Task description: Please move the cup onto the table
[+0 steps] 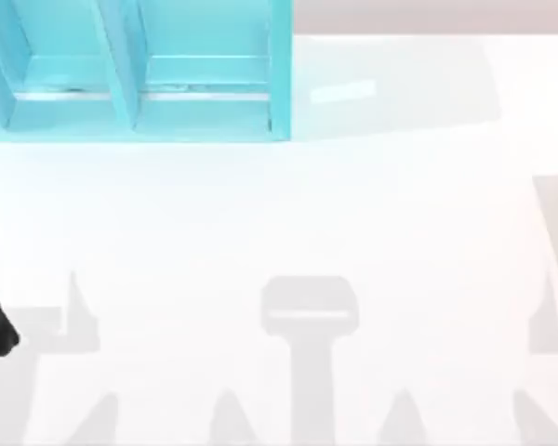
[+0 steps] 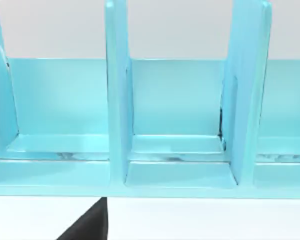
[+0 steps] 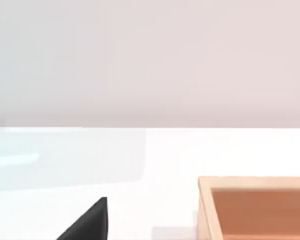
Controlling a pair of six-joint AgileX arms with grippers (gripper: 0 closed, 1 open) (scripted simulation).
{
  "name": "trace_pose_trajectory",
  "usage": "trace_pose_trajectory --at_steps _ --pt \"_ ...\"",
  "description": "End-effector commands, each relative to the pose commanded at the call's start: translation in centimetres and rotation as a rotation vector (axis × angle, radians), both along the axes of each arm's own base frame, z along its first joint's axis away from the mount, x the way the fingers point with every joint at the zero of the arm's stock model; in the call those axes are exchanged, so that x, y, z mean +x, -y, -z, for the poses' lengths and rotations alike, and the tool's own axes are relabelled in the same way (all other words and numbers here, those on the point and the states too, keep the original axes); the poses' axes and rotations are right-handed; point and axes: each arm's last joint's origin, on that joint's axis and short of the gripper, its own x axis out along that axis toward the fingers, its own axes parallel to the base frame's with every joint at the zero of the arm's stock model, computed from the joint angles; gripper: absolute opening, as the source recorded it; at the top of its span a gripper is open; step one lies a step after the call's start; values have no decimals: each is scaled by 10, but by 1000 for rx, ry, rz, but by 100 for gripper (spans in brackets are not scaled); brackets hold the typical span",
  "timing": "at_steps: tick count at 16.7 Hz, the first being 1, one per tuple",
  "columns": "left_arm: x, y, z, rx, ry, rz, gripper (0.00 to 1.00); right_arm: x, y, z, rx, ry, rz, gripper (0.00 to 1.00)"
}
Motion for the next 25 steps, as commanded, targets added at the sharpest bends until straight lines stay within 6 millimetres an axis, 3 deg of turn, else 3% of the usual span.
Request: trace_pose_trajectory --at_steps 3,6,11,14,18,22,25 --pt "0 0 0 0 0 0 100 0 1 -2 -7 -12 9 100" --pt "0 0 0 0 0 0 100 1 7 -18 -59 -107 66 100" --pt "0 0 0 0 0 0 100 18 29 -63 -168 -498 180 100" --pt "0 0 0 0 0 0 100 44 55 -80 -181 -845 197 100" --pt "0 0 0 0 0 0 100 79 101 -86 -120 -1253 140 100" --pt "0 0 0 0 0 0 100 99 145 -89 -41 -1479 59 100" --pt "0 0 0 0 0 0 100 106 168 -90 1 -1557 15 100"
